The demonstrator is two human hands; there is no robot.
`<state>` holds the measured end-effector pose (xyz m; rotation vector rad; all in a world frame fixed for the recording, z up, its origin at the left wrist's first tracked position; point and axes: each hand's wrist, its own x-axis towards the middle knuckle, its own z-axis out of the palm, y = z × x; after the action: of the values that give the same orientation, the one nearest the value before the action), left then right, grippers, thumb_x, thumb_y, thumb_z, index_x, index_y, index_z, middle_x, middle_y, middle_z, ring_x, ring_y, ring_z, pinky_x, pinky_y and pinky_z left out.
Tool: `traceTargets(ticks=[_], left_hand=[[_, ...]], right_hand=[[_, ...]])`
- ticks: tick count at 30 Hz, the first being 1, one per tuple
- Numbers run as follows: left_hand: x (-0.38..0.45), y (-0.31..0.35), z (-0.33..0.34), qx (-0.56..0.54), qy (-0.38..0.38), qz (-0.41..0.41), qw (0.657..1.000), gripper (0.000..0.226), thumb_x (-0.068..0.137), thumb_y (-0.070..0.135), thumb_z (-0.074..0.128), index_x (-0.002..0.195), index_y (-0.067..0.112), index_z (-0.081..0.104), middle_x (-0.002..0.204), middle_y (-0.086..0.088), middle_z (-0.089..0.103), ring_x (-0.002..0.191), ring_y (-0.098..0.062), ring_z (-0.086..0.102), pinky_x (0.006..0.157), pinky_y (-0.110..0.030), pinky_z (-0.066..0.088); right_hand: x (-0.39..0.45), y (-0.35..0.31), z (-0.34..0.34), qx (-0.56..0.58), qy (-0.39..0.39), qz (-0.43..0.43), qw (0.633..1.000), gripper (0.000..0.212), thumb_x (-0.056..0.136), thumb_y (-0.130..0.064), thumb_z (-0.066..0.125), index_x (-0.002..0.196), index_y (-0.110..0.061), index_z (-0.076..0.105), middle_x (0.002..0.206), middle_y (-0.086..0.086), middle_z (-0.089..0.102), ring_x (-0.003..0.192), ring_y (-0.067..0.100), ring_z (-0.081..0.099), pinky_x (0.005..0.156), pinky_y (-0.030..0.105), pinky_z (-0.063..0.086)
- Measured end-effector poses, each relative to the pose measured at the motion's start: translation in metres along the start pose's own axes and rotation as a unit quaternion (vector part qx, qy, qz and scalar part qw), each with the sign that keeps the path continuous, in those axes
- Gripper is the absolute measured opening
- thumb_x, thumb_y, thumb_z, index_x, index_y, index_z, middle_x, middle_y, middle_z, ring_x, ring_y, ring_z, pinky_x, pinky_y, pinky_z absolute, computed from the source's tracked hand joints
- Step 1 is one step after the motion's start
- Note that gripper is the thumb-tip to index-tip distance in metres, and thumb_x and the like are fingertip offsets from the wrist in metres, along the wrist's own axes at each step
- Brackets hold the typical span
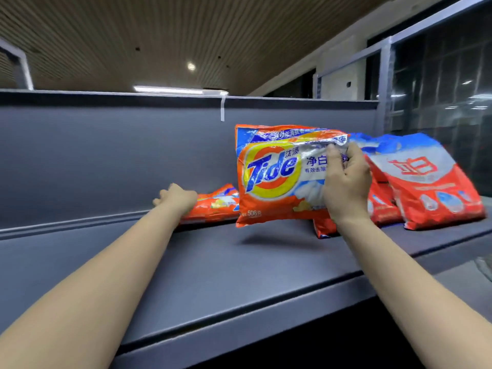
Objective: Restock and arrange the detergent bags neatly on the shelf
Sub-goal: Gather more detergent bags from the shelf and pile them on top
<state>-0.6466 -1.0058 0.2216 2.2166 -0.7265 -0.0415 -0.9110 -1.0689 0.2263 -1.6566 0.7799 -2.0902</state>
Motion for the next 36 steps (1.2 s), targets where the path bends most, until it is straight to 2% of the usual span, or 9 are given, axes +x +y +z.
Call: traceTargets(ticks=[4, 7, 10, 12, 17, 20, 25, 28, 36], left_hand=[[-0.001, -0.01, -0.005, 0.049, -0.088, 0.068, 0.993, 0.027, 0.094, 0.018, 0.048, 0.115, 0.005, 0.057, 0.111, -0.011, 0.053, 0.096, -0.026, 0.048, 0.078, -0.028, 0.036], [-0.001, -0.016, -0.014, 0.018, -0.061, 0.057, 0.996, 0.024, 0.093, 0.017, 0.048, 0.108, 0.001, 0.06, 0.111, -0.015, 0.058, 0.092, -0.028, 0.051, 0.076, -0.029, 0.038], [-0.005, -0.018, -0.021, -0.012, -0.041, 0.033, 0.999, 0.033, 0.096, 0.02, 0.048, 0.121, -0.001, 0.055, 0.121, -0.017, 0.058, 0.099, -0.029, 0.054, 0.077, -0.031, 0.039], [-0.009, -0.018, -0.021, 0.001, -0.047, 0.028, 0.998, 0.034, 0.097, 0.021, 0.047, 0.124, 0.002, 0.053, 0.122, -0.014, 0.056, 0.097, -0.026, 0.052, 0.076, -0.029, 0.036], [-0.021, -0.022, -0.018, -0.004, -0.086, 0.04, 0.995, 0.038, 0.095, 0.024, 0.048, 0.131, 0.011, 0.049, 0.131, -0.008, 0.053, 0.114, -0.025, 0.053, 0.094, -0.033, 0.043], [-0.032, -0.023, -0.019, 0.012, -0.086, 0.048, 0.995, 0.042, 0.096, 0.024, 0.049, 0.136, 0.012, 0.044, 0.136, -0.008, 0.046, 0.113, -0.023, 0.047, 0.09, -0.031, 0.038], [-0.053, -0.028, -0.032, 0.033, -0.027, 0.046, 0.998, 0.03, 0.094, 0.023, 0.05, 0.119, 0.006, 0.055, 0.114, -0.009, 0.057, 0.094, -0.023, 0.05, 0.075, -0.029, 0.036], [-0.068, -0.037, -0.04, 0.083, 0.059, 0.028, 0.994, 0.027, 0.09, 0.026, 0.049, 0.105, 0.006, 0.06, 0.105, -0.012, 0.06, 0.089, -0.029, 0.053, 0.072, -0.03, 0.04], [-0.117, -0.067, -0.079, 0.181, 0.098, 0.058, 0.977, 0.028, 0.09, 0.031, 0.043, 0.108, 0.013, 0.057, 0.105, -0.006, 0.059, 0.089, -0.028, 0.053, 0.072, -0.03, 0.039]], right_hand=[[0.013, 0.008, 0.037, 0.016, -0.05, 0.025, 0.998, 0.026, 0.098, -0.023, 0.047, 0.079, -0.006, 0.045, 0.062, -0.001, 0.042, 0.06, 0.019, 0.037, 0.061, 0.035, 0.025], [0.016, 0.018, 0.072, -0.051, -0.17, 0.081, 0.981, 0.012, 0.095, -0.014, 0.05, 0.096, -0.004, 0.044, 0.092, 0.013, 0.053, 0.084, 0.029, 0.048, 0.07, 0.032, 0.03], [0.008, 0.028, 0.092, -0.249, -0.336, 0.011, 0.908, 0.054, 0.086, -0.017, 0.064, 0.131, -0.006, 0.038, 0.133, 0.016, 0.041, 0.12, 0.036, 0.042, 0.096, 0.037, 0.036], [-0.001, 0.026, 0.095, -0.339, -0.41, -0.065, 0.844, 0.058, 0.084, -0.034, 0.064, 0.135, -0.017, 0.043, 0.139, 0.012, 0.04, 0.129, 0.034, 0.035, 0.103, 0.041, 0.035], [-0.015, 0.03, 0.097, -0.293, -0.582, 0.0, 0.759, 0.06, 0.094, -0.049, 0.043, 0.147, -0.022, 0.033, 0.154, 0.007, 0.03, 0.14, 0.028, 0.028, 0.114, 0.043, 0.025], [-0.016, 0.027, 0.093, -0.274, -0.592, -0.004, 0.758, 0.063, 0.095, -0.048, 0.041, 0.149, -0.019, 0.028, 0.157, 0.006, 0.024, 0.142, 0.024, 0.025, 0.116, 0.04, 0.021], [-0.02, 0.018, 0.079, -0.244, -0.595, -0.006, 0.766, 0.065, 0.094, -0.04, 0.052, 0.149, -0.018, 0.027, 0.155, 0.006, 0.029, 0.138, 0.024, 0.033, 0.108, 0.032, 0.028], [-0.029, 0.009, 0.066, -0.234, -0.561, -0.022, 0.794, 0.064, 0.091, -0.035, 0.058, 0.147, -0.016, 0.032, 0.15, 0.007, 0.037, 0.133, 0.025, 0.039, 0.102, 0.029, 0.033], [-0.075, -0.037, 0.038, -0.183, -0.483, -0.048, 0.855, 0.046, 0.09, -0.038, 0.056, 0.131, -0.018, 0.051, 0.137, 0.002, 0.053, 0.124, 0.022, 0.048, 0.099, 0.035, 0.039]])
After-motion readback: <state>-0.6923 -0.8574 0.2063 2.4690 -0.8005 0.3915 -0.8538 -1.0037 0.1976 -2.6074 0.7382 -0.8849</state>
